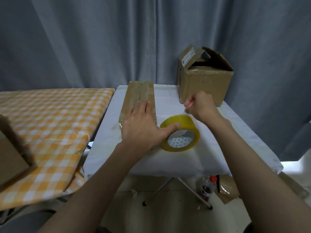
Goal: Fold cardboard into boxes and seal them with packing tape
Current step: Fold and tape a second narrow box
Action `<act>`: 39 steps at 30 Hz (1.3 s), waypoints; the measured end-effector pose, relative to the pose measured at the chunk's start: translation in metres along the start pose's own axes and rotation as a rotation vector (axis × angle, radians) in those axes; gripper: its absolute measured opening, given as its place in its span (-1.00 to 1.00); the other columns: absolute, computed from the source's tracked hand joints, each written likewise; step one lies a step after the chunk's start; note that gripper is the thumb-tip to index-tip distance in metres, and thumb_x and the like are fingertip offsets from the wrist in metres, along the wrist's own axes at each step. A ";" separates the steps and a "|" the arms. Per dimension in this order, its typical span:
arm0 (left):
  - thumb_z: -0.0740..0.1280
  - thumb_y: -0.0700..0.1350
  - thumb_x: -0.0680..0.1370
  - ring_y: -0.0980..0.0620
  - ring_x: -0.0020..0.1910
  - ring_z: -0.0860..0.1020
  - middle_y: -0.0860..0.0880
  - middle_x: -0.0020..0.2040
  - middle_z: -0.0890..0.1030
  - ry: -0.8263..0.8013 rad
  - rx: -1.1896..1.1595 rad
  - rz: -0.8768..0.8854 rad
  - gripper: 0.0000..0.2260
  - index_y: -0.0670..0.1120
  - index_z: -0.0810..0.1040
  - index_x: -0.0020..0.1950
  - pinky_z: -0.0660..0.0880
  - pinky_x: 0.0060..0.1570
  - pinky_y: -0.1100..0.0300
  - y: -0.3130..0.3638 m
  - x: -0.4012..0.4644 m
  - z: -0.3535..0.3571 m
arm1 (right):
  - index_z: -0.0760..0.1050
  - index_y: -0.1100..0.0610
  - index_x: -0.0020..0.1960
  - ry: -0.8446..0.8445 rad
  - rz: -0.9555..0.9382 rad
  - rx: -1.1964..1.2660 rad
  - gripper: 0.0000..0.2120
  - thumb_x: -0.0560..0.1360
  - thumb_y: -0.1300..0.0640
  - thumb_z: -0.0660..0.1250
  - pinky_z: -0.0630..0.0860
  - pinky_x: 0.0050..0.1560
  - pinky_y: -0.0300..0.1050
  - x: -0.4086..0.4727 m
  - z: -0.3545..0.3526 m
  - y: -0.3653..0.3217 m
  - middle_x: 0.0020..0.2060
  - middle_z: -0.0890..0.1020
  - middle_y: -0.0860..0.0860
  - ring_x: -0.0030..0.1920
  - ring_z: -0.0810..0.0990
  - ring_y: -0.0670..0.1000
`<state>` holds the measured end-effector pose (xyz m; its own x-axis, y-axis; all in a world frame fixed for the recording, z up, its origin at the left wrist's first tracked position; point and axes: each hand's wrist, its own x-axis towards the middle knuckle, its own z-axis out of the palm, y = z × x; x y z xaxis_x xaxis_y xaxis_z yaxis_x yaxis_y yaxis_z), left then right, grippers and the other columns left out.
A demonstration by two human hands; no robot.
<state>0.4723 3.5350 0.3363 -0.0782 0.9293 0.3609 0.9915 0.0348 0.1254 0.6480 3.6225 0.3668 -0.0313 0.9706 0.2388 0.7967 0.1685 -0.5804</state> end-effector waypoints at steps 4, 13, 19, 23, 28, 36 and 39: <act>-0.10 0.66 0.28 -0.10 0.53 0.22 -0.05 0.57 0.25 -0.003 -0.016 0.006 0.10 -0.07 0.18 0.58 0.15 0.48 -0.05 -0.002 0.001 0.001 | 0.65 0.35 0.01 -0.208 0.258 -0.106 -0.84 0.46 0.37 0.35 0.61 0.14 0.09 -0.002 0.000 0.034 0.01 0.67 0.26 0.04 0.66 0.19; -0.17 0.66 0.26 -0.10 0.52 0.23 -0.07 0.56 0.26 -0.011 -0.007 0.001 0.12 -0.08 0.19 0.57 0.18 0.47 -0.05 0.002 -0.001 -0.001 | 0.71 0.03 0.07 -0.345 0.016 0.228 -0.74 0.58 -0.09 0.33 0.45 0.21 -0.07 -0.016 -0.005 0.008 0.15 0.66 -0.04 0.19 0.55 -0.02; -0.14 0.64 0.29 -0.09 0.53 0.22 -0.05 0.57 0.23 -0.020 -0.008 0.002 0.08 -0.06 0.15 0.59 0.17 0.48 -0.05 0.000 -0.001 -0.001 | 0.72 -0.14 0.02 -0.660 -0.071 0.201 -0.85 0.52 0.01 0.40 0.56 0.14 -0.18 -0.019 -0.003 -0.017 0.04 0.70 -0.16 0.12 0.61 -0.11; -0.19 0.67 0.24 -0.08 0.54 0.20 -0.04 0.58 0.21 -0.053 -0.032 0.019 0.14 -0.05 0.14 0.59 0.17 0.48 -0.08 0.000 -0.001 -0.006 | 0.71 -0.14 0.03 -0.698 -0.070 0.198 -0.82 0.55 0.09 0.38 0.60 0.18 -0.09 -0.017 -0.010 -0.019 0.07 0.69 -0.08 0.13 0.62 -0.05; -0.16 0.47 0.52 -0.03 0.49 0.26 -0.02 0.52 0.32 -0.053 -0.160 0.023 -0.18 -0.06 0.27 0.55 0.21 0.47 -0.03 -0.006 0.005 -0.011 | 0.69 -0.09 0.05 -0.675 -0.040 0.210 -0.86 0.56 0.08 0.39 0.60 -0.07 -0.21 -0.016 -0.009 -0.020 0.05 0.67 0.00 0.04 0.63 -0.03; 0.02 0.16 0.67 -0.05 0.47 0.27 -0.05 0.51 0.32 -0.067 -0.055 0.033 -0.49 -0.07 0.25 0.54 0.22 0.47 -0.01 -0.003 0.009 -0.013 | 0.66 -0.03 0.10 -0.695 -0.019 0.180 -0.85 0.55 0.02 0.41 0.55 0.03 -0.14 -0.015 -0.009 -0.021 0.09 0.64 -0.01 0.08 0.57 -0.02; 0.03 0.15 0.67 -0.05 0.46 0.28 -0.04 0.50 0.32 -0.073 -0.042 0.030 -0.50 -0.06 0.24 0.54 0.22 0.46 0.00 -0.001 0.009 -0.014 | 0.66 -0.04 0.07 -0.683 -0.026 0.173 -0.88 0.54 0.02 0.42 0.55 0.15 -0.05 -0.017 -0.011 -0.021 0.10 0.64 -0.01 0.12 0.57 0.01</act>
<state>0.4689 3.5378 0.3522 -0.0390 0.9540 0.2972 0.9879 -0.0079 0.1548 0.6383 3.6011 0.3833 -0.4664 0.8469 -0.2553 0.6851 0.1633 -0.7099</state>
